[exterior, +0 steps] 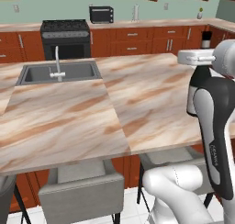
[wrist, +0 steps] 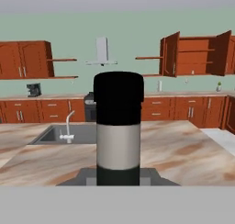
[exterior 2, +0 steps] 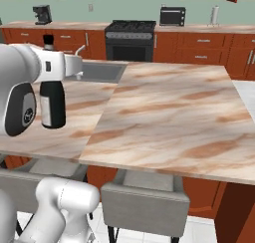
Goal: Get the candle and the wine from the cabinet and move them to the dining counter.
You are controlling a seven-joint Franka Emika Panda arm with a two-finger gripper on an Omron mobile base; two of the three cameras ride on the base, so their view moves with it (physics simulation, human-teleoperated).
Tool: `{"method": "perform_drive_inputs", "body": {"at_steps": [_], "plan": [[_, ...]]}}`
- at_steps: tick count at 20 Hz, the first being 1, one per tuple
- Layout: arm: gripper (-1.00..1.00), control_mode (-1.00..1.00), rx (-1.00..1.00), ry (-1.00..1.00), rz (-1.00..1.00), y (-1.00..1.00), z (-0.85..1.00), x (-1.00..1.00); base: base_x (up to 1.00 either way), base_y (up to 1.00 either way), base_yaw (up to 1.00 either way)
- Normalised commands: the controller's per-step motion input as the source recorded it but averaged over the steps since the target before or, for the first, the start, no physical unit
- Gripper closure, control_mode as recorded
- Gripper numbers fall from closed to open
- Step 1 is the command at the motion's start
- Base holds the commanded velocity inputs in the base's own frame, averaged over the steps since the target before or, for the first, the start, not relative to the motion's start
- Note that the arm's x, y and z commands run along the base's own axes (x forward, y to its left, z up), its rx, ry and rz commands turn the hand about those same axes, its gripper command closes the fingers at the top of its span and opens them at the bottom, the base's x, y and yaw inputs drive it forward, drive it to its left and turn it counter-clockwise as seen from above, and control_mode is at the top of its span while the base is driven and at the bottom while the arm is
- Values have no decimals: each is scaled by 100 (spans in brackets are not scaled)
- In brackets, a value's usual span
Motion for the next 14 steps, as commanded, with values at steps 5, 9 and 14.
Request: {"method": "perform_drive_inputs", "body": {"at_steps": [5,9,14], "plan": [[100,-100,-1,1,27,-4,-42,89,0,0,0],[100,-100,-2,0,41,-19,-68,86,0,0,0],[100,-100,0,-1,41,-19,-59,59,0,0,0]]}}
